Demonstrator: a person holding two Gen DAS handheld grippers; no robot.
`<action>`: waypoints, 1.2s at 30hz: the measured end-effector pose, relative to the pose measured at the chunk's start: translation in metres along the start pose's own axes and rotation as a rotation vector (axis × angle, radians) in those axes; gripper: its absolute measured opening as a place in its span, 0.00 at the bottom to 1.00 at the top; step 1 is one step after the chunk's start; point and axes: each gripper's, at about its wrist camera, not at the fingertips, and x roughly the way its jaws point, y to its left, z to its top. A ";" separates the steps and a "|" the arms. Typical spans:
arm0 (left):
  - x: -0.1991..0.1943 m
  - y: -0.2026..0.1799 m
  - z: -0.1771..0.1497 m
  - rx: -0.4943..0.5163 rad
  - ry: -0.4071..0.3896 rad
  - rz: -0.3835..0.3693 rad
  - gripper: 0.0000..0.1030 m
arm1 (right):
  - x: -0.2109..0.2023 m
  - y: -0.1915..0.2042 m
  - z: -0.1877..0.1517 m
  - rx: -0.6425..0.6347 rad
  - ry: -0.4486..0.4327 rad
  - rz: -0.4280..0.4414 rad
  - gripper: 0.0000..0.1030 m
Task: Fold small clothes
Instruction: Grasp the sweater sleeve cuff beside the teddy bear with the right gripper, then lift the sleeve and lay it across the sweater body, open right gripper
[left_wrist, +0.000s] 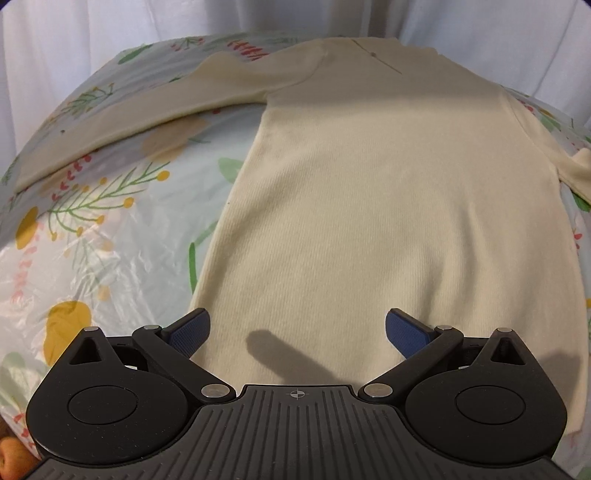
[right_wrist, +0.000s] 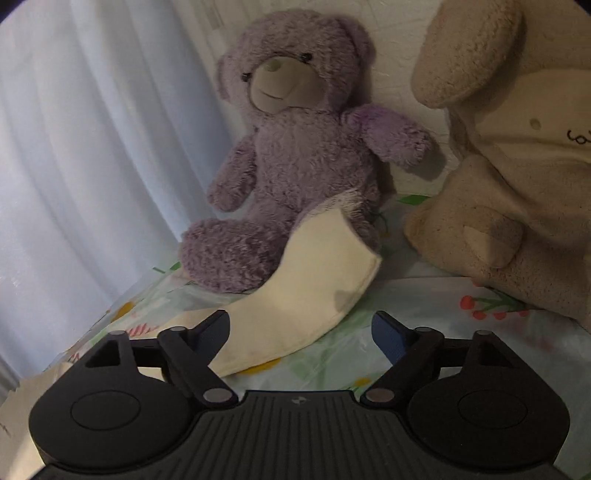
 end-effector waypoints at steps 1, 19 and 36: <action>0.001 0.000 0.003 -0.023 -0.011 -0.010 1.00 | 0.014 -0.012 0.003 0.042 0.018 -0.011 0.63; 0.023 -0.002 0.051 -0.027 0.003 -0.106 0.86 | 0.037 0.025 0.014 -0.187 -0.093 -0.069 0.07; 0.054 -0.045 0.145 0.087 -0.111 -0.465 0.94 | -0.057 0.292 -0.179 -0.847 0.296 0.719 0.12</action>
